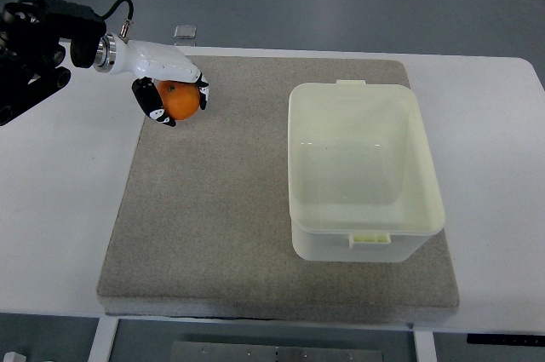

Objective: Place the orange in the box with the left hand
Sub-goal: 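Lift the orange and carry it over the plastic box, then lower the orange into the box and open the left hand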

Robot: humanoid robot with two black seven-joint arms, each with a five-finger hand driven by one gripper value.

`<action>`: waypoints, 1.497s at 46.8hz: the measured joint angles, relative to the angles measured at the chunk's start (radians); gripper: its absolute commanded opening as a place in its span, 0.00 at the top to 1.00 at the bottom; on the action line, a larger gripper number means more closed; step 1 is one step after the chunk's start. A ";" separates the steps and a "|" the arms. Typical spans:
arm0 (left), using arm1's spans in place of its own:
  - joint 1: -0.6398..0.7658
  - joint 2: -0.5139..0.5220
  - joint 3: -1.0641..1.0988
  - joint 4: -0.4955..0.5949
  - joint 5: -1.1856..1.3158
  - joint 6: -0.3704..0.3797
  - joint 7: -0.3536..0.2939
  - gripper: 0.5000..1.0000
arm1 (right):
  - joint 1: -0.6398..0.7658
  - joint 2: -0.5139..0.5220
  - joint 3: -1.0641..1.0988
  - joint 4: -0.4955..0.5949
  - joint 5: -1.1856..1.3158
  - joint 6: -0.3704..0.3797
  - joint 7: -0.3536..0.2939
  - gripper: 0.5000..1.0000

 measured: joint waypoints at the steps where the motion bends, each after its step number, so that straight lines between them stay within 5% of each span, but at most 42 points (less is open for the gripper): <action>1: -0.008 0.000 0.000 0.000 -0.006 0.000 0.000 1.00 | 0.000 0.000 0.000 0.000 0.000 0.000 0.000 0.14; 11: -0.081 0.006 0.000 -0.040 -0.070 0.000 0.000 1.00 | 0.000 0.000 0.000 0.000 0.000 0.000 0.000 0.14; 33: -0.187 0.121 -0.068 -0.428 -0.105 0.000 0.000 1.00 | 0.000 0.000 0.000 0.000 0.000 0.000 0.000 0.14; 70: -0.219 -0.096 -0.067 -0.459 -0.157 0.000 0.000 1.00 | 0.000 0.000 0.000 0.000 0.000 0.000 0.000 0.14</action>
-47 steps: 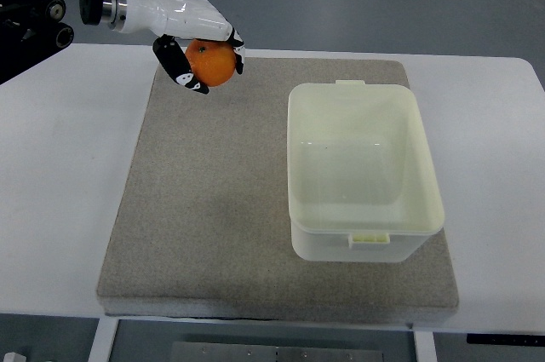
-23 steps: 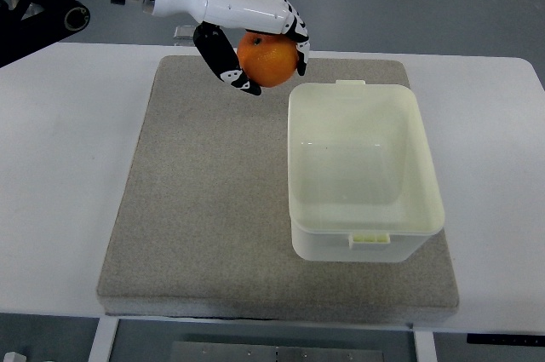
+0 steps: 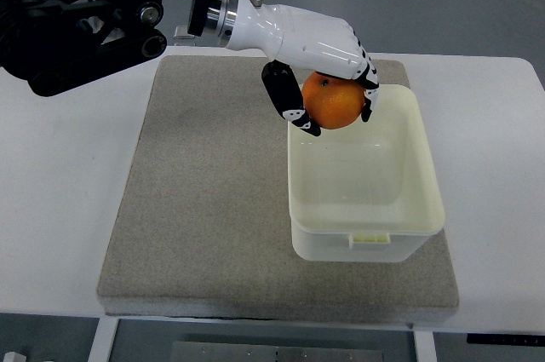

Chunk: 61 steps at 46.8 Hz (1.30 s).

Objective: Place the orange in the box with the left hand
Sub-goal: 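Lower the orange into the box and open the left hand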

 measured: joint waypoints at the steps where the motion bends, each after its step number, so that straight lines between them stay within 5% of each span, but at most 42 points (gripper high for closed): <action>1: 0.001 0.000 0.000 0.001 0.000 0.000 0.000 1.00 | 0.000 0.000 0.000 0.000 0.000 0.000 0.000 0.14; 37: 0.061 -0.078 0.004 0.071 0.002 -0.001 0.000 1.00 | 0.000 0.000 0.000 0.000 0.000 0.000 0.000 0.14; 39: 0.064 -0.078 0.003 0.071 -0.002 -0.001 0.000 0.95 | 0.000 0.000 0.000 0.000 0.000 0.000 0.000 0.14; 42: 0.072 -0.078 0.004 0.072 -0.002 -0.001 0.000 0.71 | 0.000 0.000 0.000 0.000 0.000 0.000 0.000 0.14; 46: 0.077 -0.077 0.007 0.072 -0.002 -0.001 0.000 0.52 | 0.000 0.000 0.000 0.000 0.000 0.000 0.000 0.14; 50: 0.079 -0.077 0.007 0.071 -0.002 -0.001 0.000 0.45 | 0.000 0.000 0.000 0.000 0.000 0.000 0.000 0.14; 53: 0.079 -0.077 0.010 0.071 -0.003 -0.002 0.000 0.30 | 0.000 0.000 0.000 0.000 0.000 0.000 0.000 0.14; 61: 0.081 -0.076 0.009 0.071 -0.006 -0.003 0.000 0.24 | 0.000 0.000 0.000 0.000 0.000 0.000 0.000 0.14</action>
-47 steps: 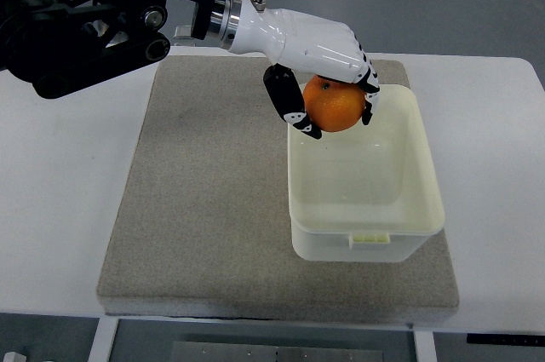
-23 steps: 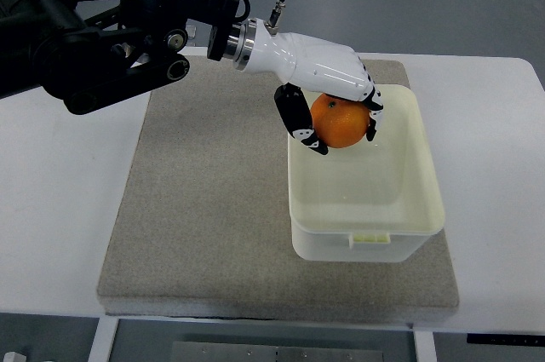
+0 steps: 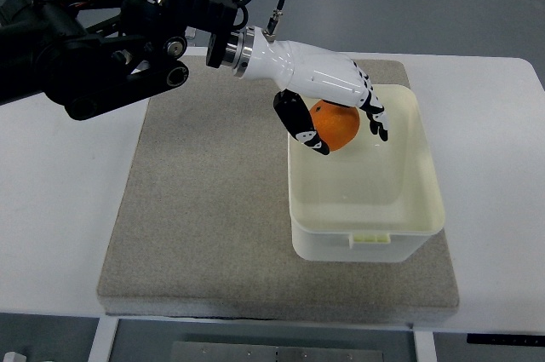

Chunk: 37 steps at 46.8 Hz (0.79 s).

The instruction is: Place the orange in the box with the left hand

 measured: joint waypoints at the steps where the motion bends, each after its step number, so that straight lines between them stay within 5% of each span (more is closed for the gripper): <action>1: 0.000 0.001 -0.002 0.000 -0.001 0.000 0.000 0.24 | 0.000 0.000 0.000 0.000 0.000 0.000 0.000 0.14; 13: 0.000 0.025 -0.045 0.014 -0.005 0.003 0.000 0.24 | 0.000 0.000 0.000 0.000 0.000 0.000 0.000 0.14; 28: 0.028 0.095 -0.159 0.212 -0.047 0.013 0.000 0.24 | 0.000 0.000 0.000 0.000 0.000 0.000 0.000 0.14; 37: 0.060 0.108 -0.160 0.338 -0.146 0.092 0.000 0.24 | 0.000 0.000 0.000 0.000 0.000 0.000 0.000 0.14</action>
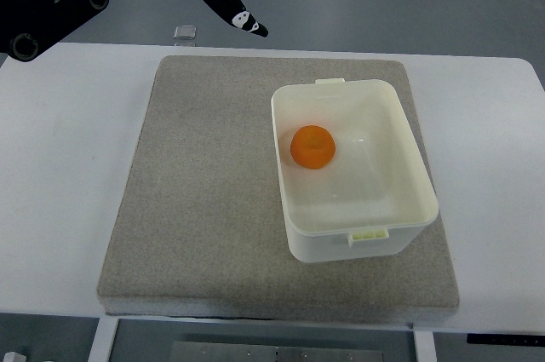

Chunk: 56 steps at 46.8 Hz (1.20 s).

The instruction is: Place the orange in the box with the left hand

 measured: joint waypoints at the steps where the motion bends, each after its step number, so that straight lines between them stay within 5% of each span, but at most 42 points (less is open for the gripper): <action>1: 0.004 0.000 0.001 0.015 -0.012 0.013 0.000 0.24 | 0.000 0.000 0.000 0.000 0.000 0.000 0.000 0.14; 9: 0.039 -0.006 0.013 0.110 -0.089 0.094 0.000 0.23 | 0.000 0.000 0.000 0.000 0.000 0.000 0.000 0.14; 12: 0.074 -0.011 0.011 0.122 -0.126 0.120 0.000 0.07 | 0.000 0.000 0.000 0.000 0.000 0.000 0.000 0.14; 20: 0.139 -0.013 0.005 0.128 -0.294 0.170 0.000 0.06 | 0.000 0.000 0.000 0.000 0.000 0.000 0.000 0.14; 56: 0.225 -0.251 0.002 0.442 -0.897 0.164 0.029 0.06 | 0.000 0.000 0.000 0.000 0.000 0.000 0.000 0.14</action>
